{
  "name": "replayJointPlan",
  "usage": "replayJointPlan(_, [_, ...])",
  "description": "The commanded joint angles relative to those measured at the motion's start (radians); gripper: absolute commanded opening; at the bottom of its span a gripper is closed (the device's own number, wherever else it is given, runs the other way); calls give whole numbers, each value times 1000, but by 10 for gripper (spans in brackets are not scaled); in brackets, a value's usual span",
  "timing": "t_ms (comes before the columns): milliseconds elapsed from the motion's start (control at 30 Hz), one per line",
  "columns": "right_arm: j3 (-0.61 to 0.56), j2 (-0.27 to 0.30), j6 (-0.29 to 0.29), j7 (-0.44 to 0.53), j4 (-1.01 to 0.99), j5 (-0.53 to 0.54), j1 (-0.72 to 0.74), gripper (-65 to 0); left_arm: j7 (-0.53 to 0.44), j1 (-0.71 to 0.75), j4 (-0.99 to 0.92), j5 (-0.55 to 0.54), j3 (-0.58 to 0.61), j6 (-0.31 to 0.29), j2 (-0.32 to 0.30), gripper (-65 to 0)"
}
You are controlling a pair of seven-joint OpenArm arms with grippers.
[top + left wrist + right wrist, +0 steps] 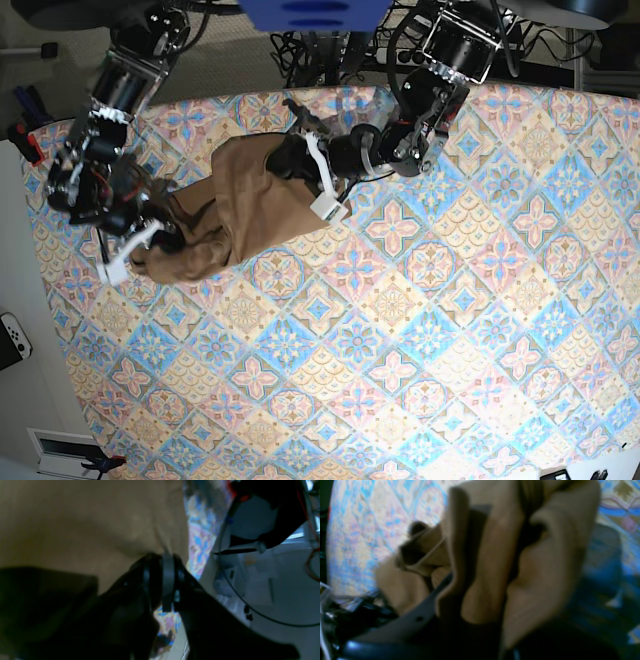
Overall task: Layout the t-shirt on the table in an organized manner, then fold the t-shirt properly
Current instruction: 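Lift the strip end with the right gripper and fold it toward the left gripper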
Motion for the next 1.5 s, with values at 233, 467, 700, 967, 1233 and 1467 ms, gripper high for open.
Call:
replayJointPlan(233, [-117, 11, -202, 23, 245, 33, 27, -650, -20, -37, 22, -99, -5, -10, -89, -587])
replayJointPlan(467, [-291, 9, -360, 23, 375, 31, 24, -650, -26, -69, -24, -98, 0, -10, -92, -587])
replayJointPlan(700, [-585, 9, -577, 23, 398, 30, 21, -650, -26, -74, -29, -101, -3, -10, -89, -587])
replayJointPlan(967, [-812, 15, -729, 87, 392, 30, -39, -650, -21, -65, 2, -124, -3, -10, -95, -587])
replayJointPlan(1233, [-838, 43, -732, 109, 392, -98, -39, -650, -21, -5, 199, -238, -2, -15, -216, -587])
replayJointPlan(1467, [-840, 40, -732, 109, 392, -182, -39, -650, -21, 55, 298, -305, -2, -15, -339, -587])
